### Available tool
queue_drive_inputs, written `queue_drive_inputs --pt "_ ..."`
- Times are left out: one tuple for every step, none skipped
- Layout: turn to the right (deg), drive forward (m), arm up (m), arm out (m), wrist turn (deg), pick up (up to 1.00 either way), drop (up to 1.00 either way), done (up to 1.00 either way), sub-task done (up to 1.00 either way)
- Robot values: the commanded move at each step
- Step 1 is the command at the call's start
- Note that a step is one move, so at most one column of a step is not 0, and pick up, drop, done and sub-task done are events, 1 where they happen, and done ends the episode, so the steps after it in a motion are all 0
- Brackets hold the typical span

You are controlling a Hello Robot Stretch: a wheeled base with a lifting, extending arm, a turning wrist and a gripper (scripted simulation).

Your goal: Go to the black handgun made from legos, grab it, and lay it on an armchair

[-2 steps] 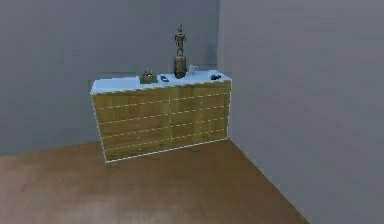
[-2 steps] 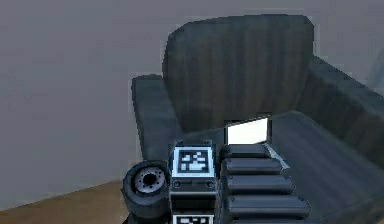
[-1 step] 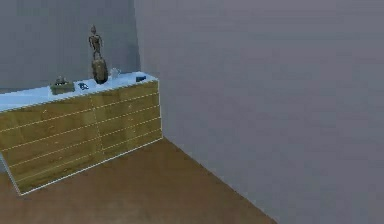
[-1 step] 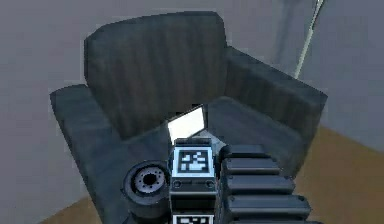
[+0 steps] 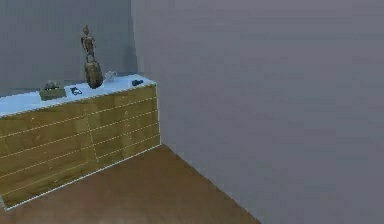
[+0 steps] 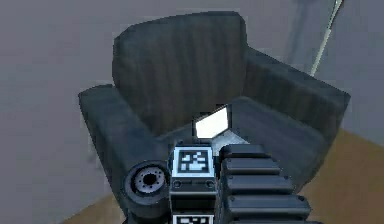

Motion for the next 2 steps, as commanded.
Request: queue_drive_inputs --pt "45.0 0.0 0.0 0.0 0.0 0.0 0.0 0.0 0.0" --pt "0.0 0.45 0.0 0.0 0.0 0.0 0.0 0.0 0.0"
